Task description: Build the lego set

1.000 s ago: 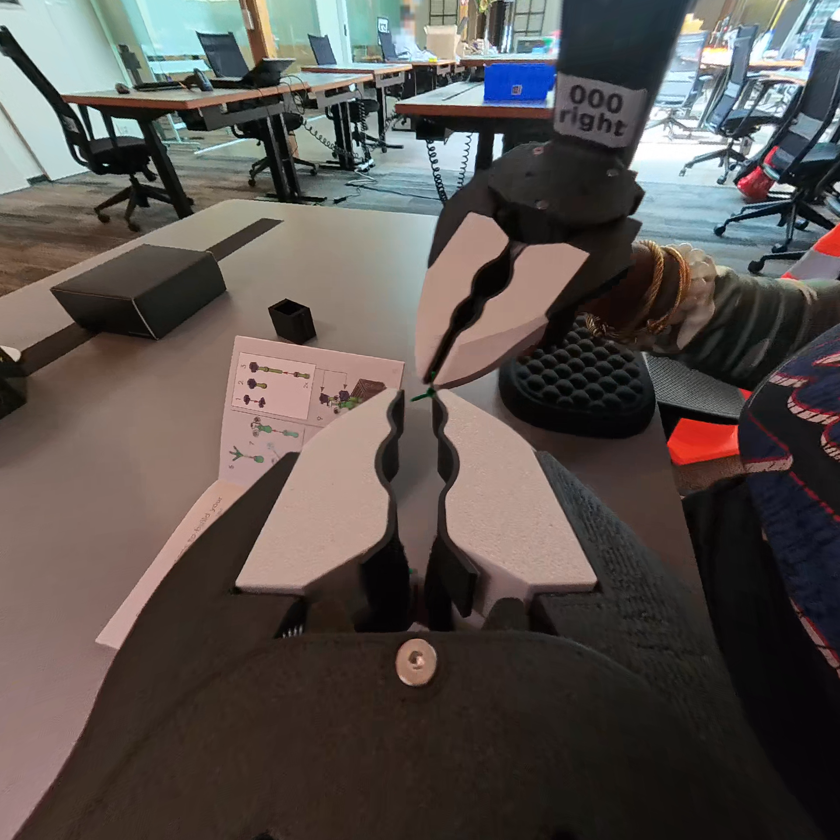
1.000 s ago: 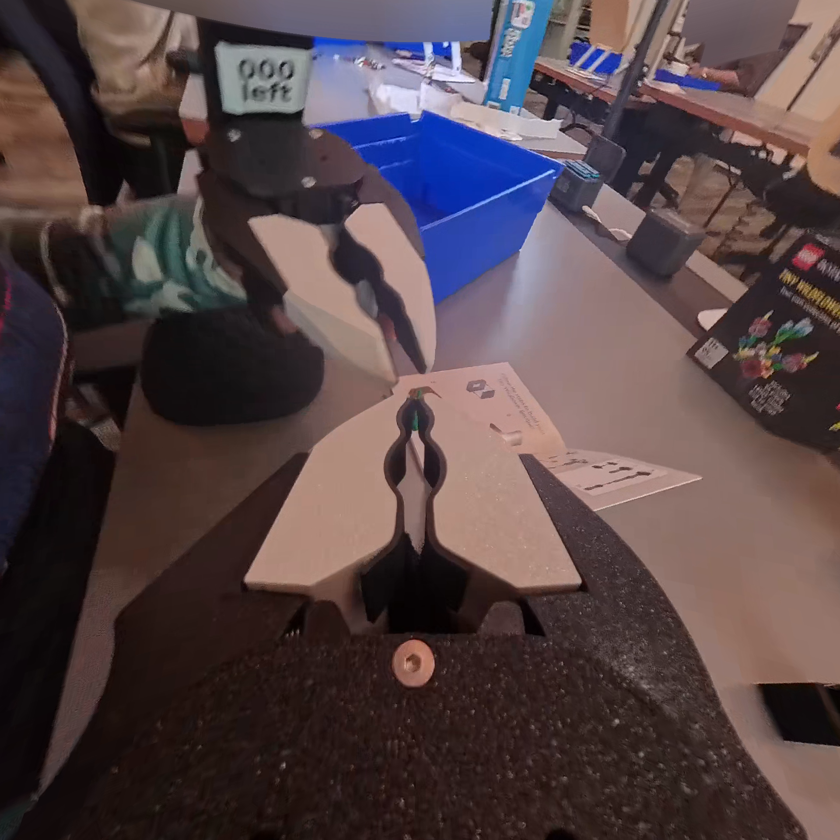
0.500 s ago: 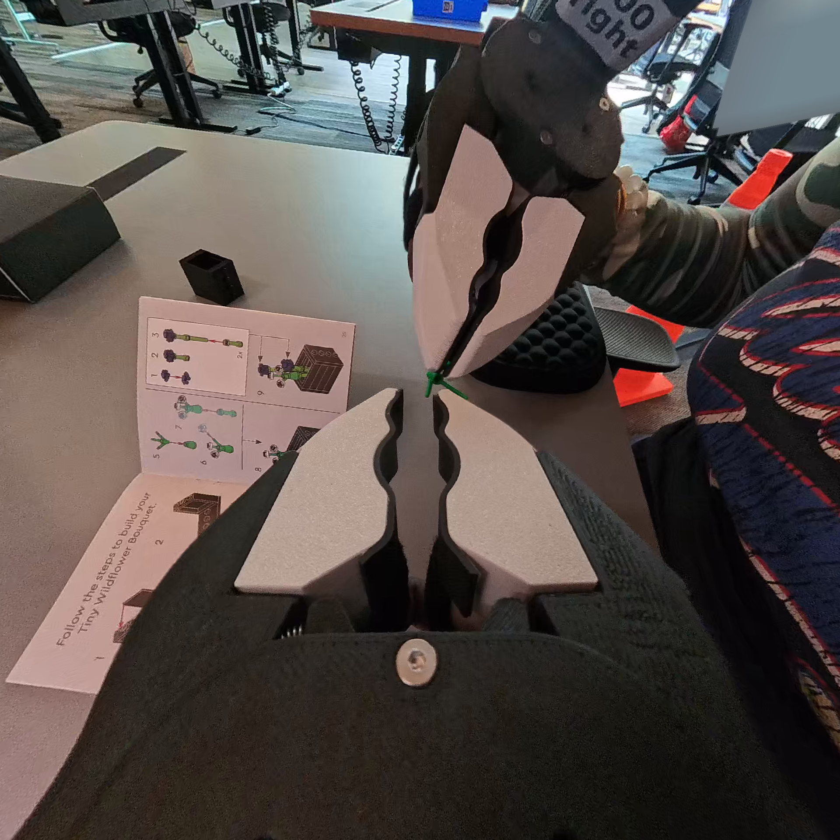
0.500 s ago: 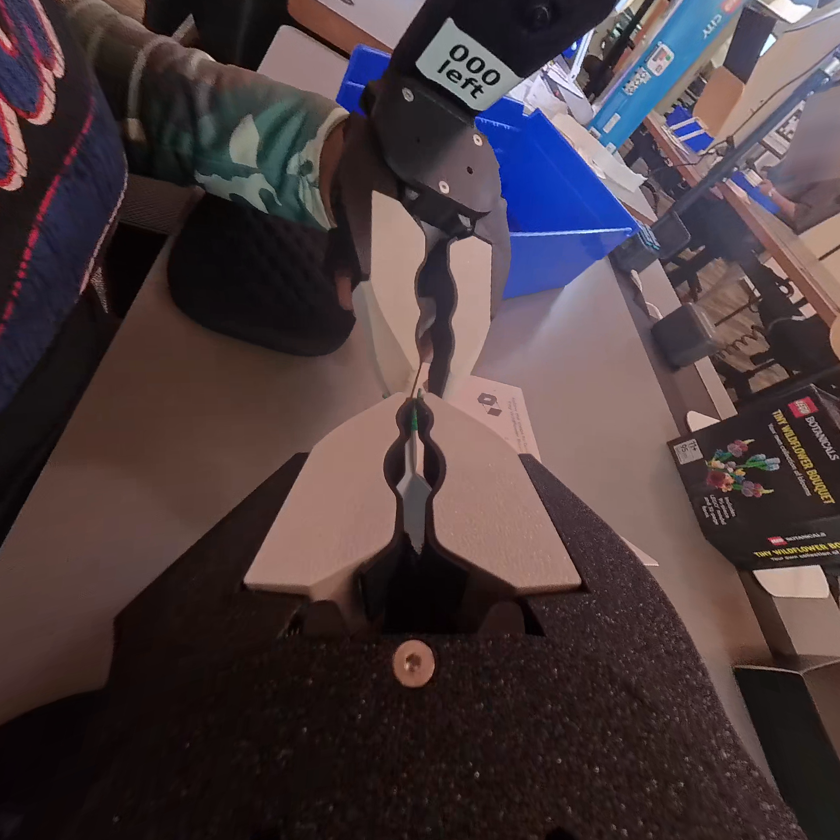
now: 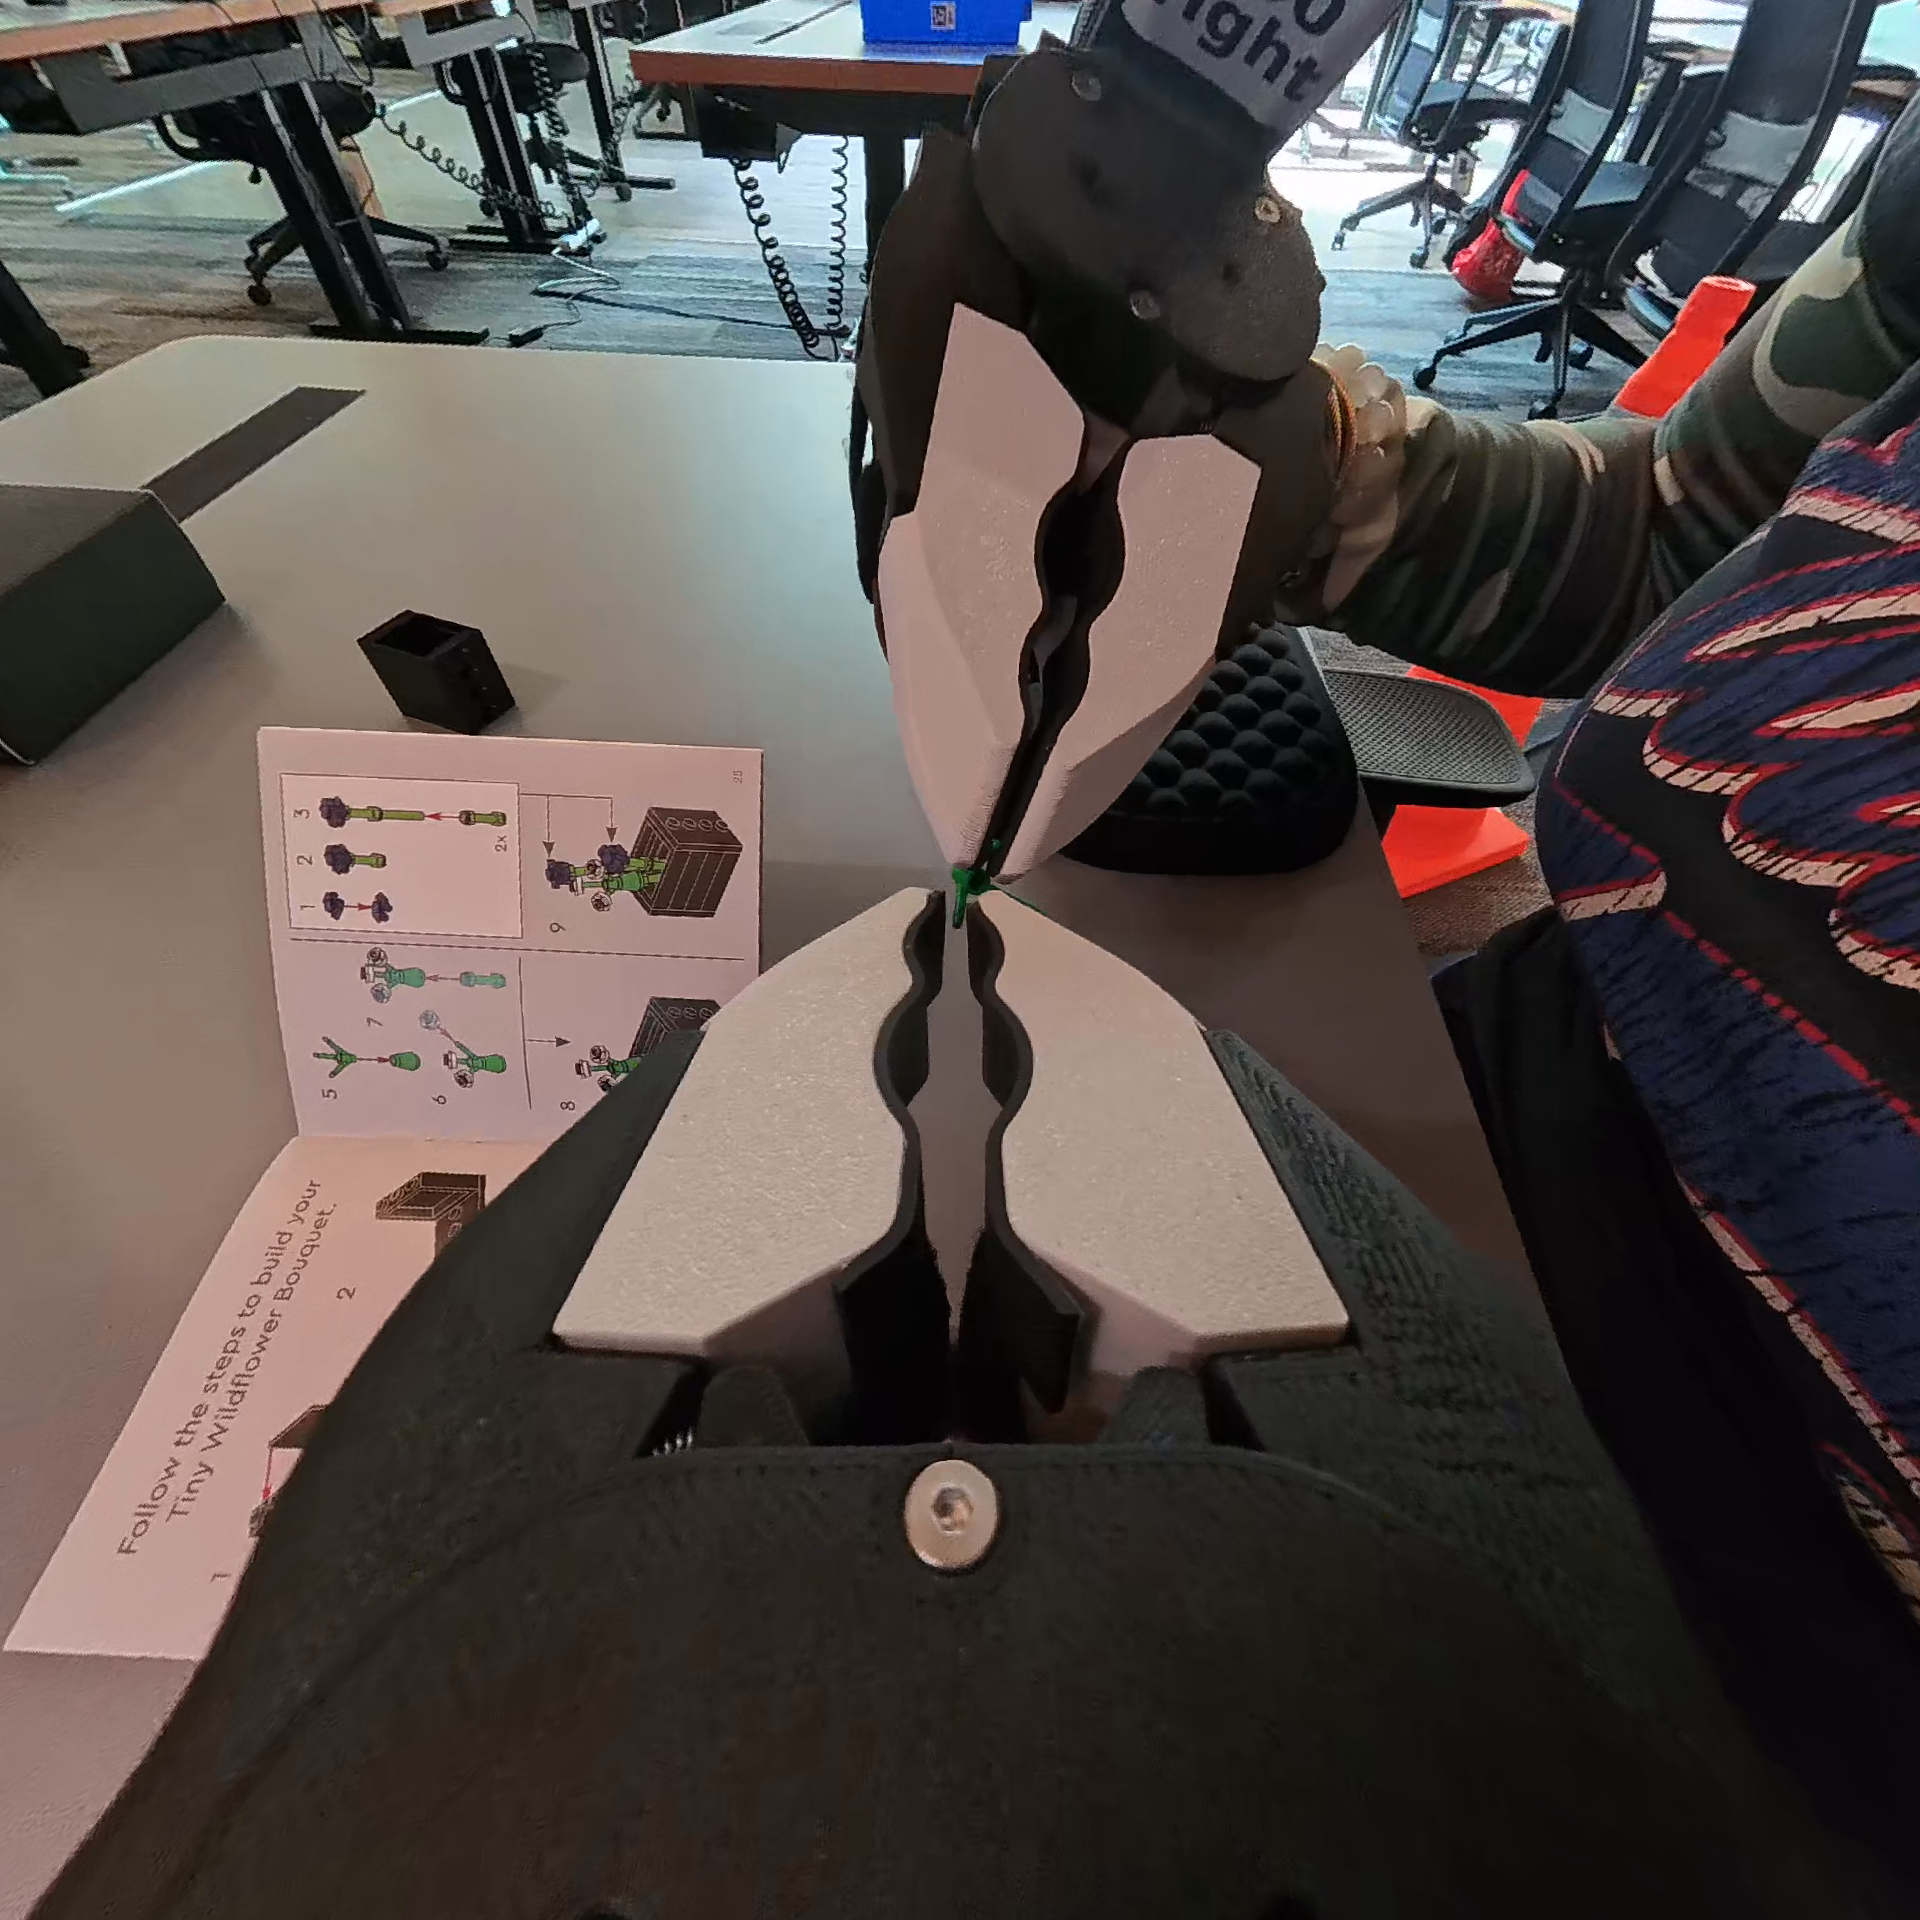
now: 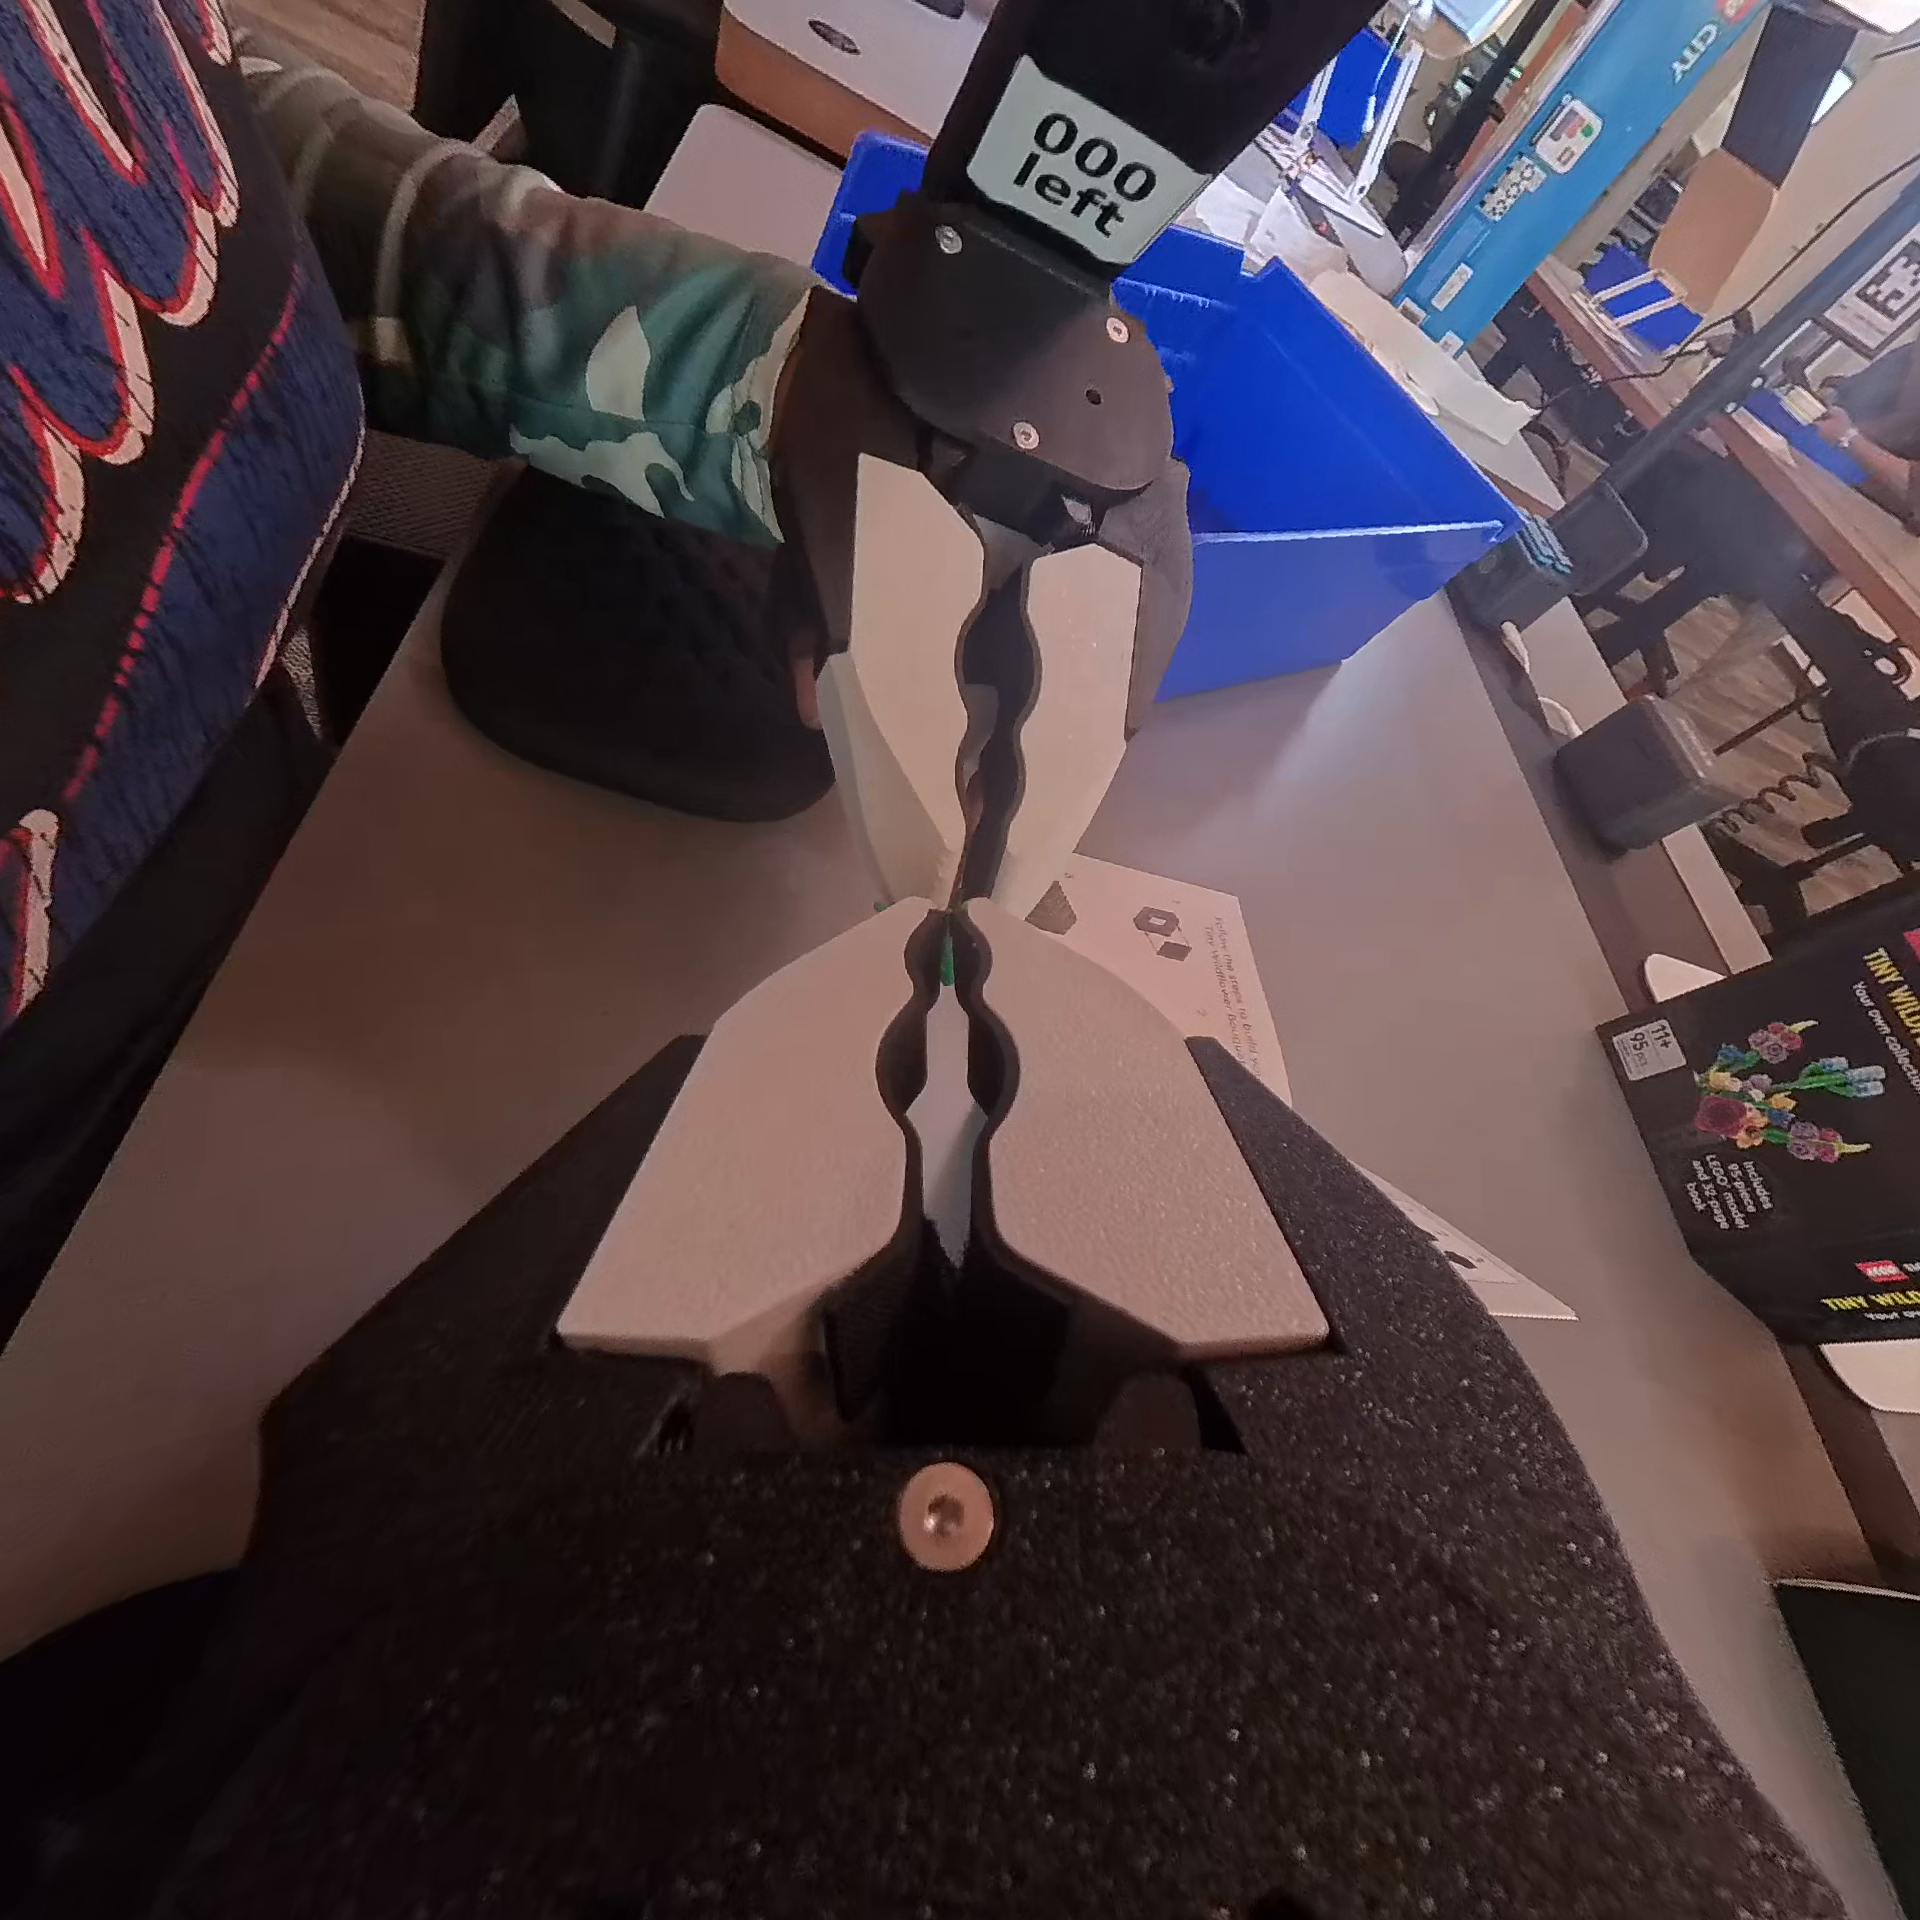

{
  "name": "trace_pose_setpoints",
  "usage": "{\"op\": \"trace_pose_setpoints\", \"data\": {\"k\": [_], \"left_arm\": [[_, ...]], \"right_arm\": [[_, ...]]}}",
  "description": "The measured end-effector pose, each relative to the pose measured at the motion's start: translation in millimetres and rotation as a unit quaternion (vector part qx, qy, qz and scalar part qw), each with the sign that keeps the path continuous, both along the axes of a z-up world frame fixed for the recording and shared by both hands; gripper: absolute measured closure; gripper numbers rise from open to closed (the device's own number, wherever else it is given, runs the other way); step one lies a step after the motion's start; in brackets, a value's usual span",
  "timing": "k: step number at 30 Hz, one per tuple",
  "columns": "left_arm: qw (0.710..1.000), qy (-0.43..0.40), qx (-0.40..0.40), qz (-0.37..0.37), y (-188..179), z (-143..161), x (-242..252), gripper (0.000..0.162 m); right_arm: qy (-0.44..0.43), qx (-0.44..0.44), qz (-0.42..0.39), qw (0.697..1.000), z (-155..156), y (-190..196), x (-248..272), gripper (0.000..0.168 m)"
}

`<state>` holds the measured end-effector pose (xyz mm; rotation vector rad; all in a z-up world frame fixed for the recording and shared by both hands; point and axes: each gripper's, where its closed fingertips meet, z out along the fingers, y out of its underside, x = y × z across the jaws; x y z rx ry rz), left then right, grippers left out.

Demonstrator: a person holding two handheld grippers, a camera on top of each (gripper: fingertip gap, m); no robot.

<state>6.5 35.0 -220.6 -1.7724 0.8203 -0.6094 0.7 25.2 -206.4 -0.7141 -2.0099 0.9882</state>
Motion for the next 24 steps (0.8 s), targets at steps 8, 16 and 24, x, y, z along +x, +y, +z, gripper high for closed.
{"op": "trace_pose_setpoints", "data": {"k": [8, 16, 24], "left_arm": [[1.000, -0.011, -0.003, 0.016, 2.2, -0.5, -4.9, 0.161], [0.982, -0.141, 0.068, 0.101, 0.8, 26.4, -48.5, 0.161], [0.979, -0.149, 0.082, 0.114, 1.3, 26.9, -53.2, 0.161]], "right_arm": [[-0.012, -0.057, -0.029, 0.998, 2.2, 7.4, -4.0, 0.161], [-0.101, -0.305, -0.311, 0.894, -16.1, 107.8, -9.3, 0.115], [-0.175, -0.560, -0.273, 0.762, -36.4, 111.1, -25.7, 0.152]]}}
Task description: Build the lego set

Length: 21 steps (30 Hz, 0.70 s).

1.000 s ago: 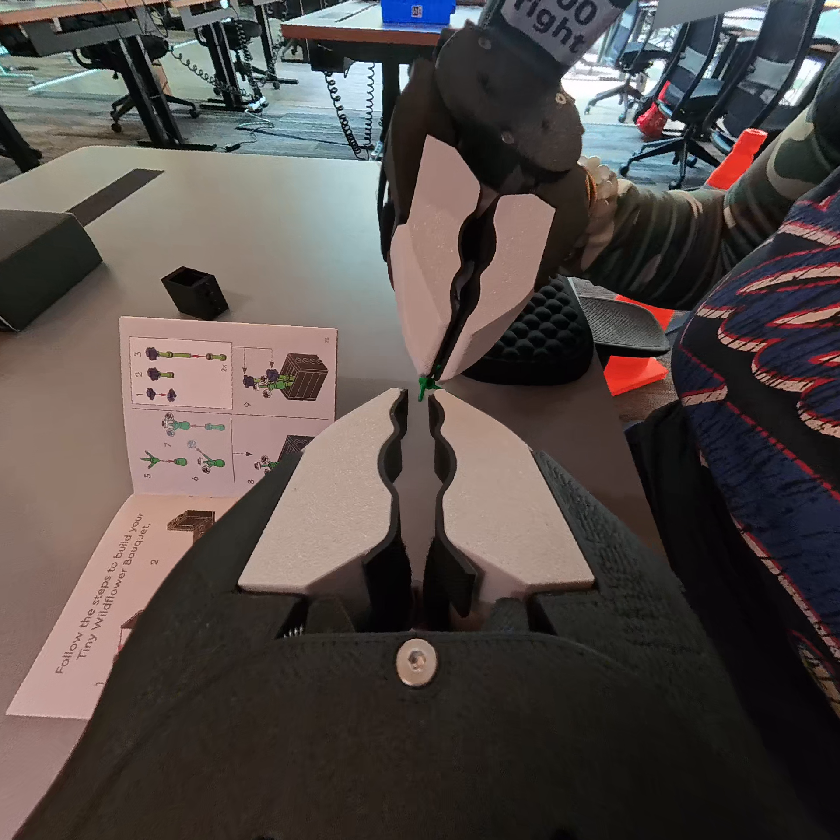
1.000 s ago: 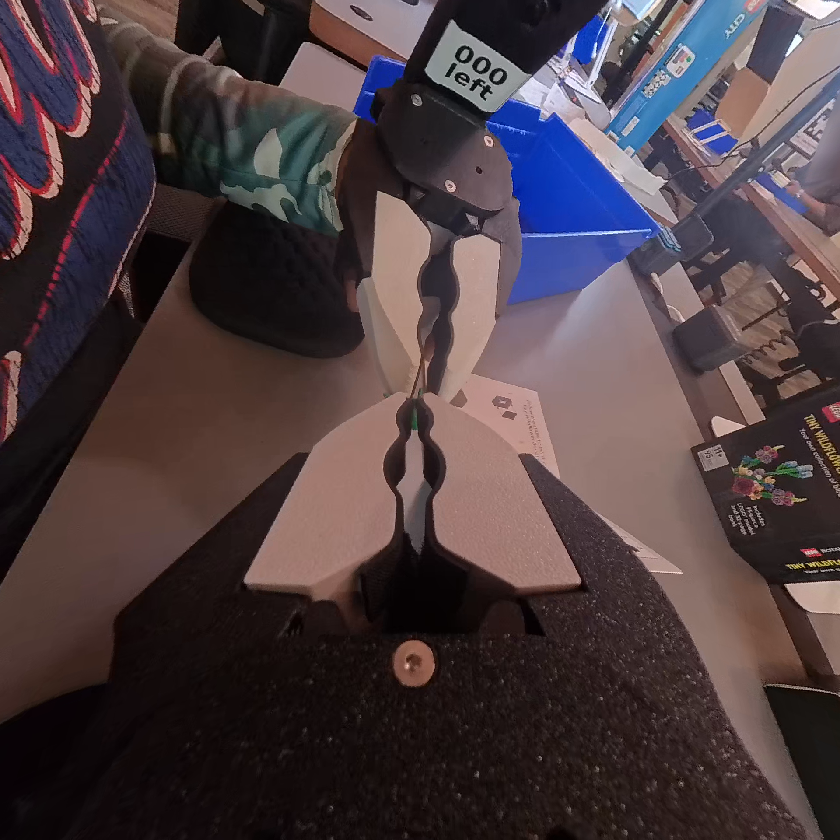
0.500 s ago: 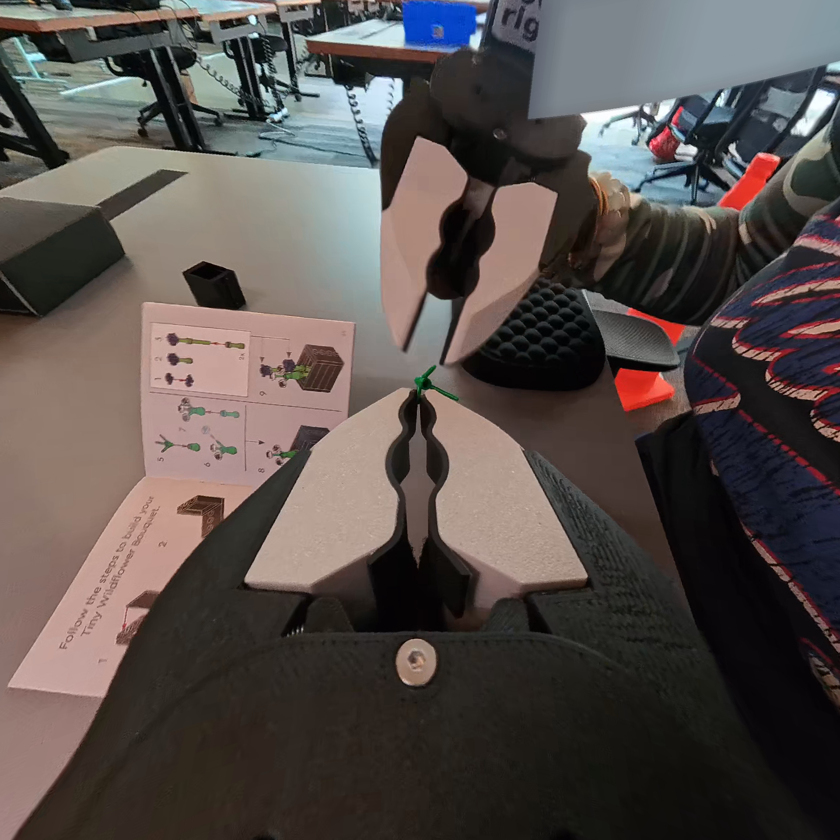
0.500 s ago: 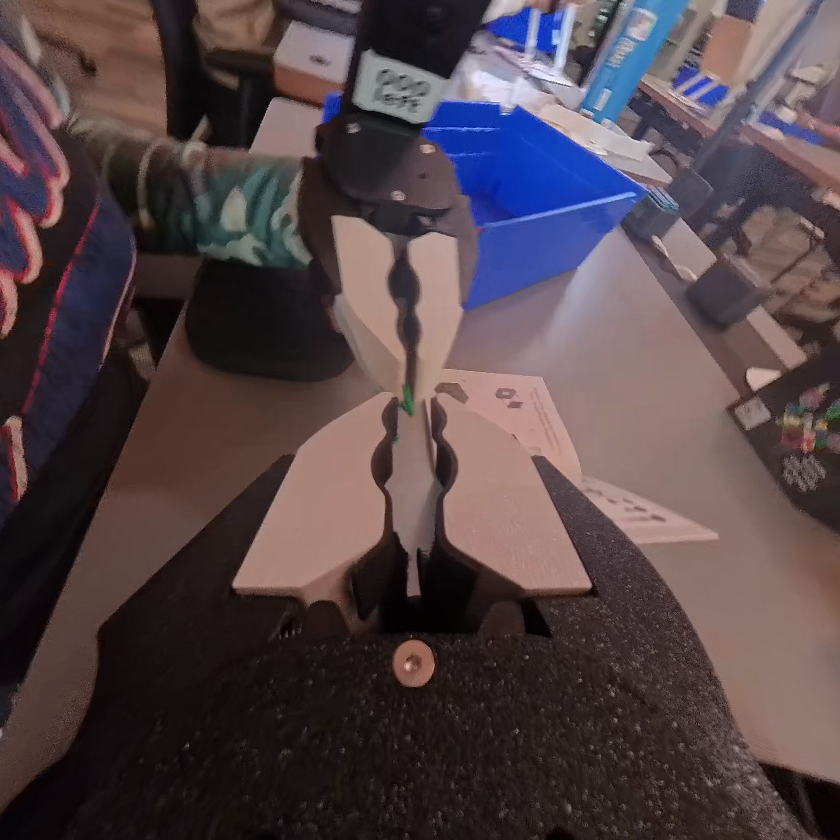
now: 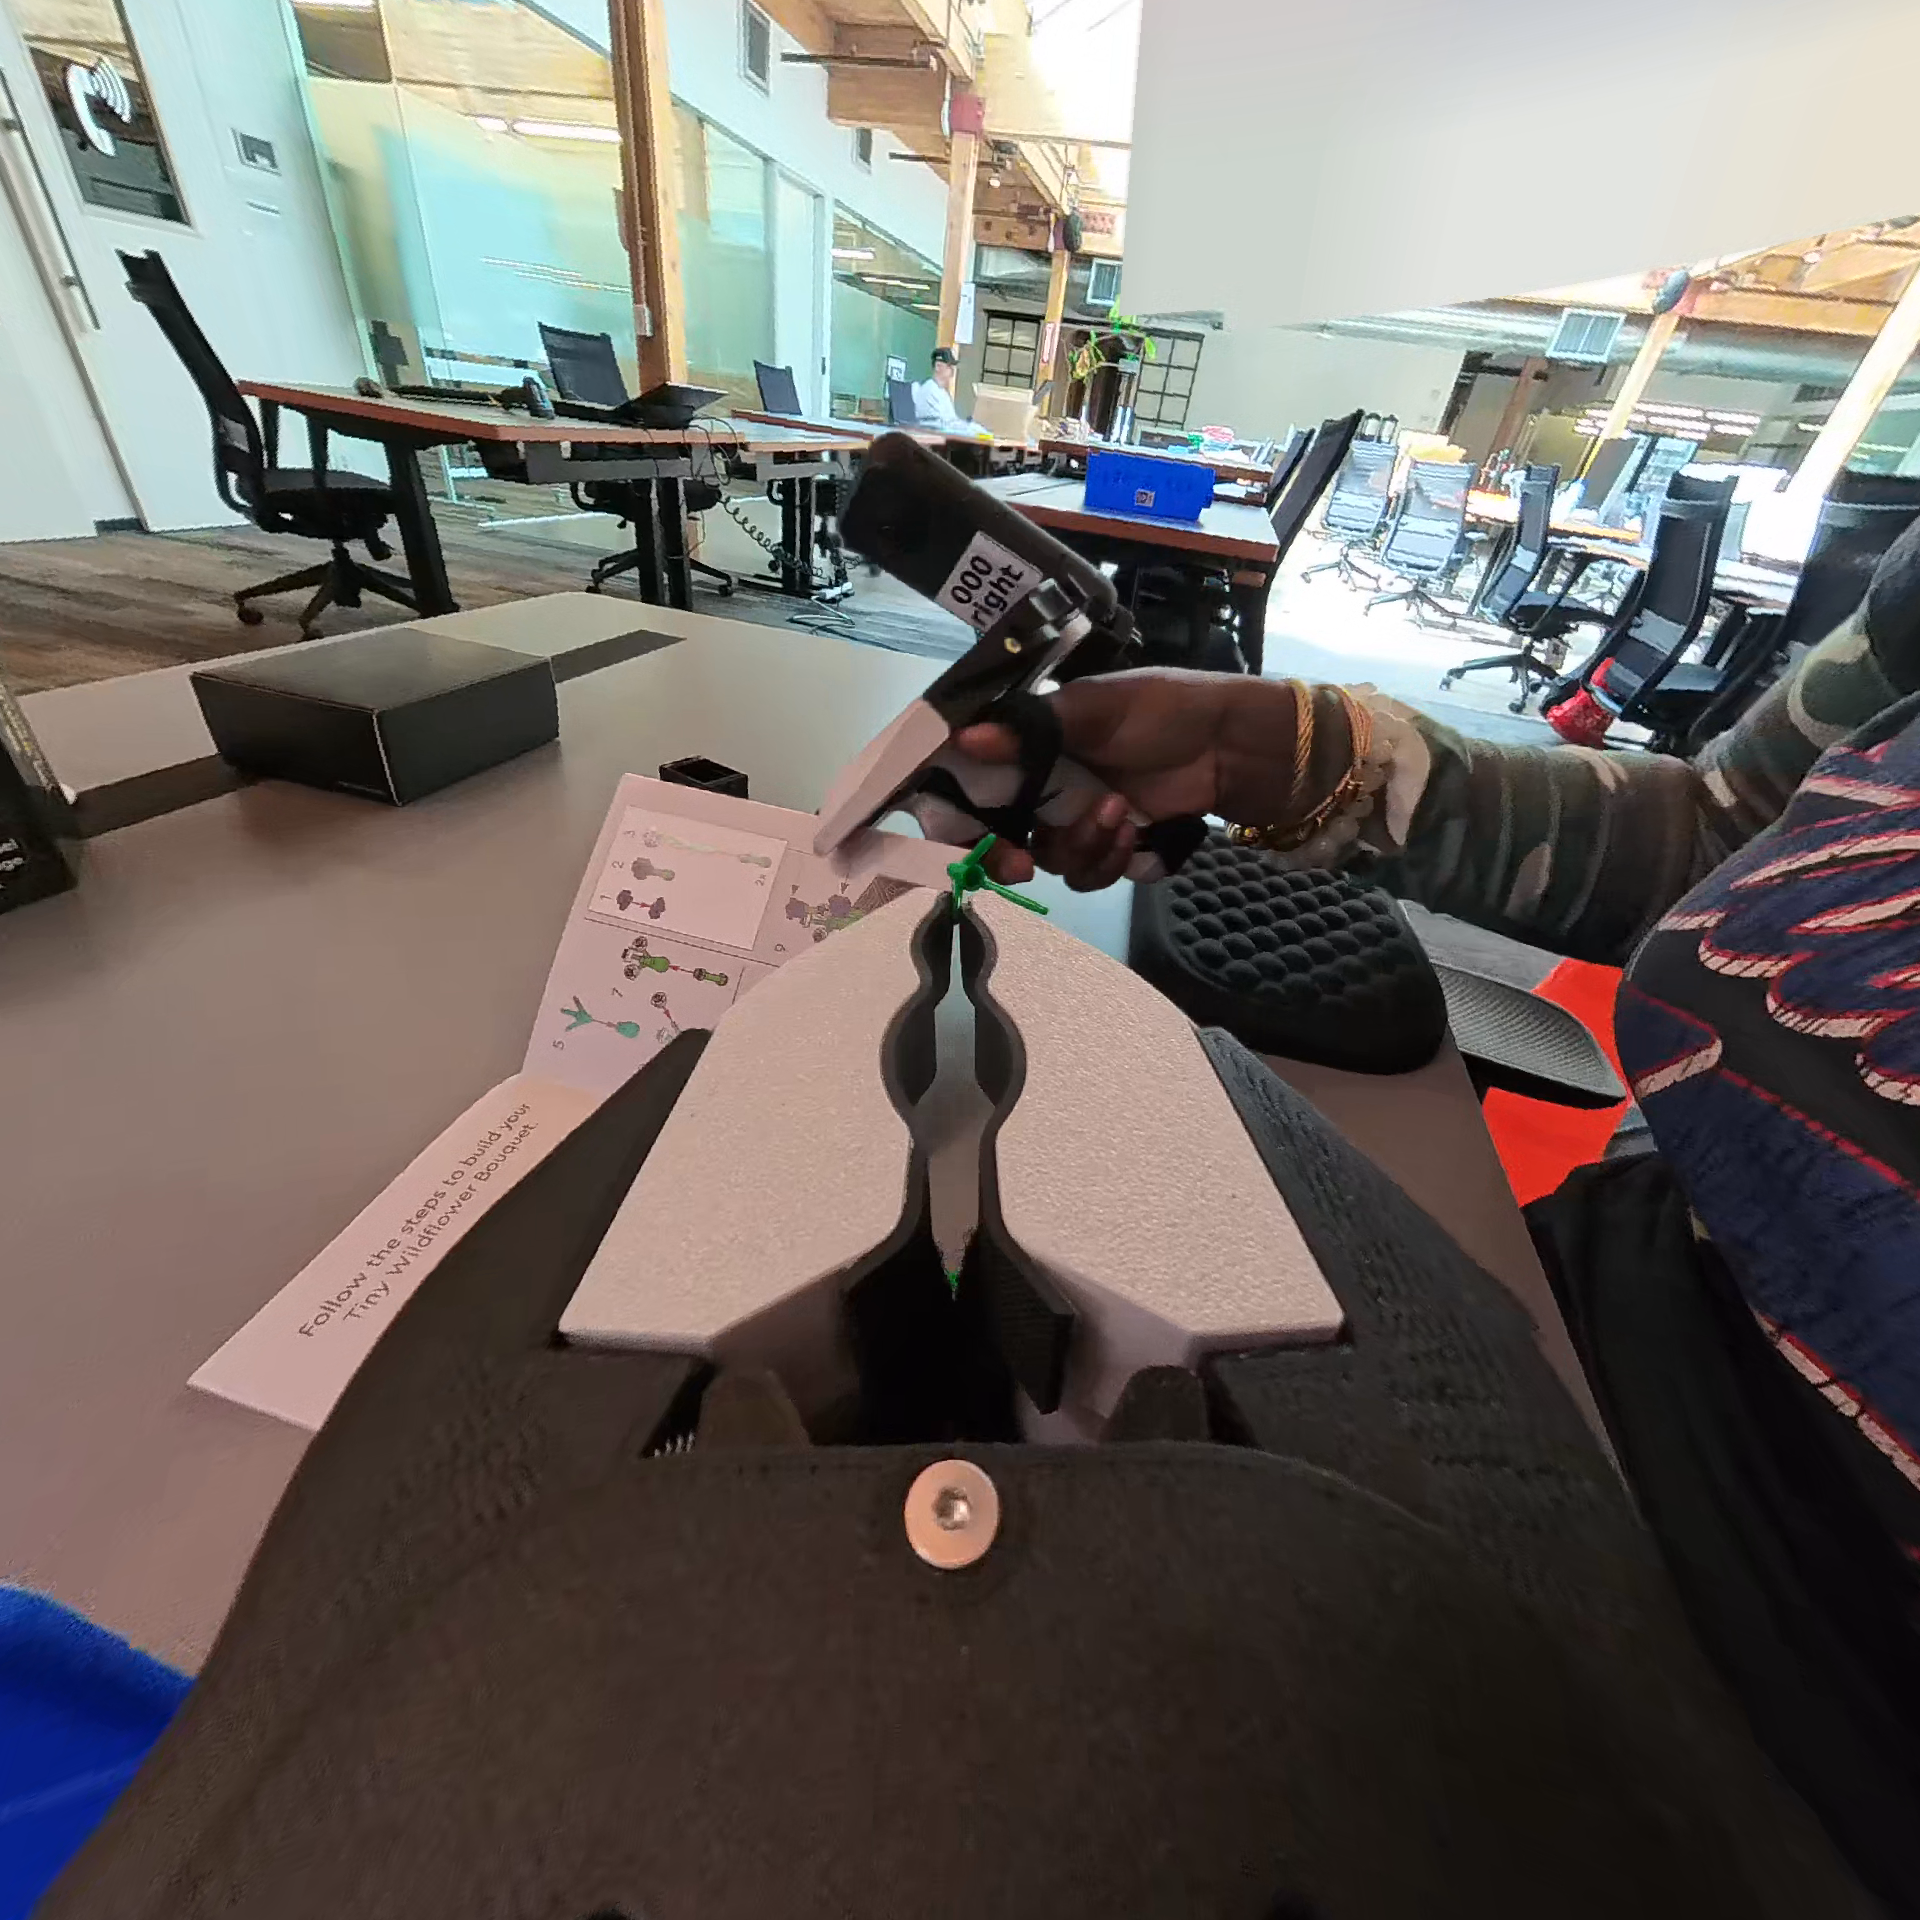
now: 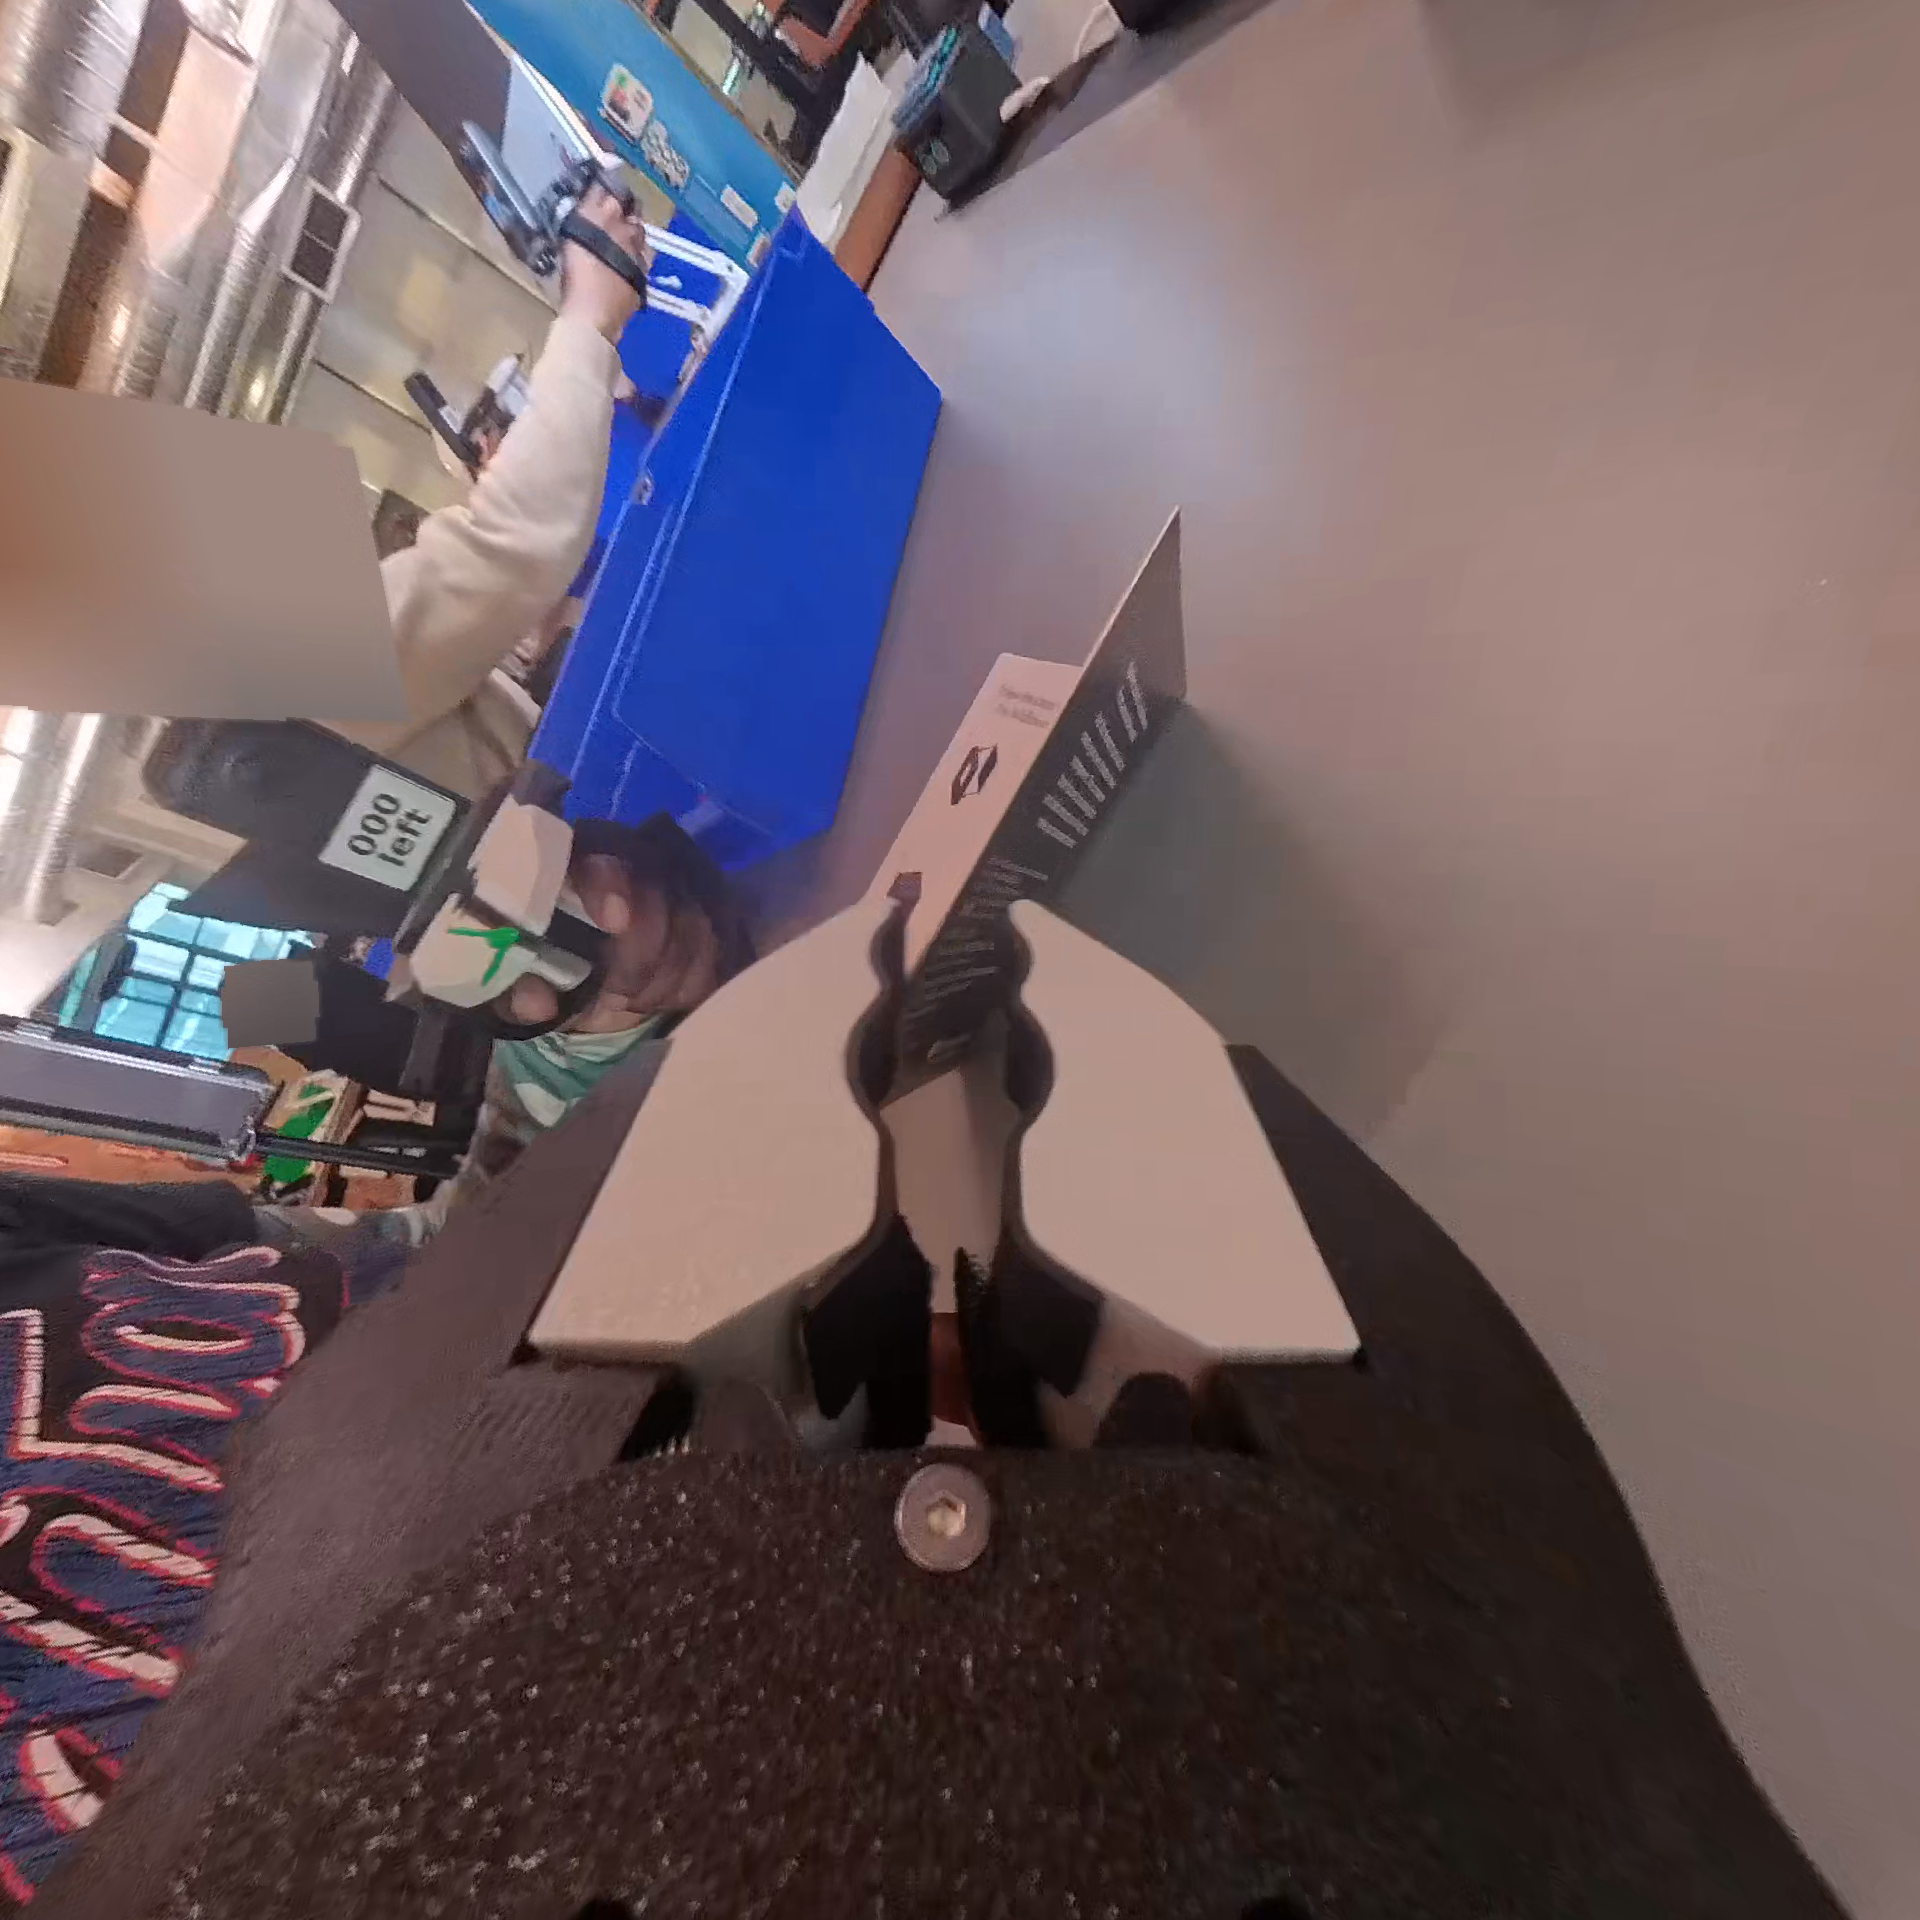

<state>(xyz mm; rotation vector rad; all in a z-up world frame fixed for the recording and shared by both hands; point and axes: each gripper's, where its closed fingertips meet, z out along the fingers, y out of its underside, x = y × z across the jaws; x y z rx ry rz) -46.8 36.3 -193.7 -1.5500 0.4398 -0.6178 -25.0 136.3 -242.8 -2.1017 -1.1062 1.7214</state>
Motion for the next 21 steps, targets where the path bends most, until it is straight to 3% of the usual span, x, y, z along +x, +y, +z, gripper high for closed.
{"op": "trace_pose_setpoints", "data": {"k": [2, 8, 12, 14, 17, 21], "left_arm": [[1.000, 0.006, -0.001, -0.001, 0.3, -1.5, 1.2, 0.161], [1.000, 0.000, 0.003, -0.001, -0.6, -0.2, -0.9, 0.161], [1.000, -0.002, 0.004, -0.002, -0.9, 0.1, -1.4, 0.161], [1.000, -0.006, 0.005, -0.001, -0.9, 0.9, -2.3, 0.161], [1.000, -0.015, 0.009, 0.002, -1.4, 2.8, -4.6, 0.161], [1.000, -0.025, 0.008, 0.001, -1.7, 3.5, -6.7, 0.161]], "right_arm": [[-0.003, 0.013, -0.004, 1.000, -1.8, 3.1, -1.7, 0.162], [0.000, 0.034, -0.072, 0.997, -2.5, 31.9, 10.0, 0.166], [-0.011, 0.051, -0.100, 0.994, -5.7, 42.8, 22.5, 0.164], [-0.007, 0.081, -0.116, 0.990, -1.5, 48.7, 26.6, 0.152], [0.006, 0.242, -0.132, 0.961, 21.1, 56.0, 33.1, 0.133], [-0.001, 0.439, -0.060, 0.896, 42.6, 31.4, 33.0, 0.131]]}}
